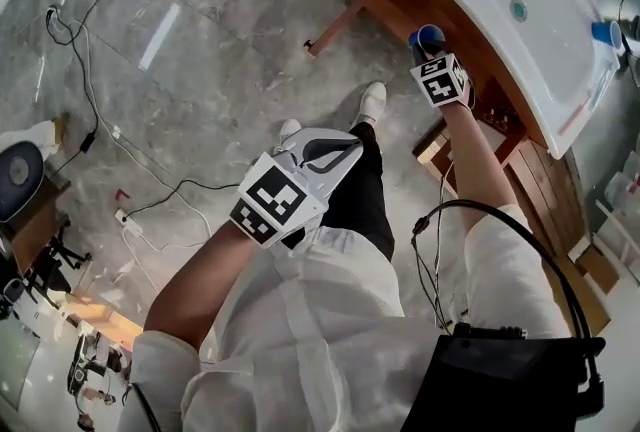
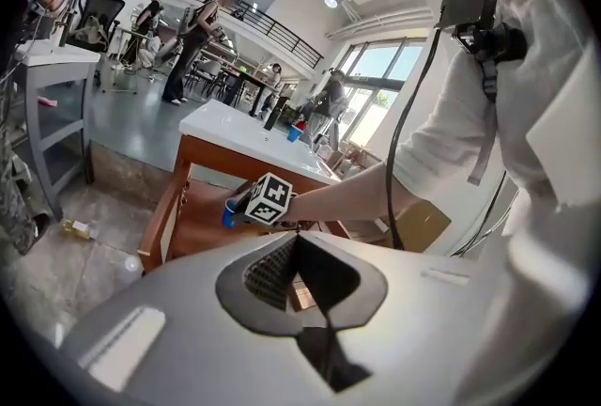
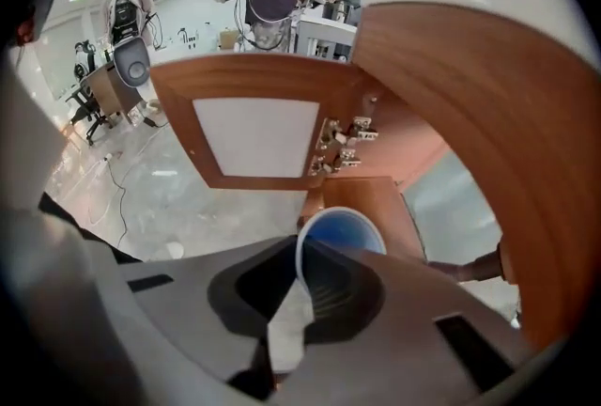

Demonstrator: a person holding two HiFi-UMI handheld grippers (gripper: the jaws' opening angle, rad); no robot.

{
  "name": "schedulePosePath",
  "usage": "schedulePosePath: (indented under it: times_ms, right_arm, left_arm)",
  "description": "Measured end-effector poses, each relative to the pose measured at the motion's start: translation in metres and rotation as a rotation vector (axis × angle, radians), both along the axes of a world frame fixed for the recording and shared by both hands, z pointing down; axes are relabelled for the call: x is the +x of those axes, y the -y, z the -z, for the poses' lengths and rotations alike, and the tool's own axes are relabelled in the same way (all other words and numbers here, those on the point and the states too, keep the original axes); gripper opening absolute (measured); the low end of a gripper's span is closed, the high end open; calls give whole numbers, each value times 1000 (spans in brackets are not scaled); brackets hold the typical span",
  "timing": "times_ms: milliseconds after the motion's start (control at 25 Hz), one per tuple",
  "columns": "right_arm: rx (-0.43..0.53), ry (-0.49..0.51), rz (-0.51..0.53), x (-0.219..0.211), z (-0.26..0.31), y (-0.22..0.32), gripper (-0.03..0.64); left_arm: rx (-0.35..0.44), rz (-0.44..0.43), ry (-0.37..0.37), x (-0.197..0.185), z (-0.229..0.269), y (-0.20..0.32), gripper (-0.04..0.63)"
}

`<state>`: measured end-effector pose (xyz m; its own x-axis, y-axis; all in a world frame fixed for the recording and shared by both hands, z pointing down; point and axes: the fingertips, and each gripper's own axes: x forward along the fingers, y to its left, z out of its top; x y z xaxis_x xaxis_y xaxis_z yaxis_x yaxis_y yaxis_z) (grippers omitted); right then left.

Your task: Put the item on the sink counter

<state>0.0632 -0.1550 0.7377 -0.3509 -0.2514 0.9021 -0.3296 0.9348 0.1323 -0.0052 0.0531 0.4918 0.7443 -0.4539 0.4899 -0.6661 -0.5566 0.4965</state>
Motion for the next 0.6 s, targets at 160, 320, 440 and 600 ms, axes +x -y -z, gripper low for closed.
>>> schedulePosePath:
  times_ms: [160,320,440,600]
  right_arm:
    - [20,-22,-10,-2,-32,30,18]
    - [43,-48,-10,-2,-60,58,18]
    - [68,-66,-9,-3,-72,78,18]
    - [85,-78,1,-7,-88,92,18]
  left_arm:
    - [-3,13,9,2,-16,13,6]
    - [-15,34,8,5,-32,26,5]
    - [-28,36,6,8,-40,31,5]
    - [-47,41,-2,14,-48,35,6]
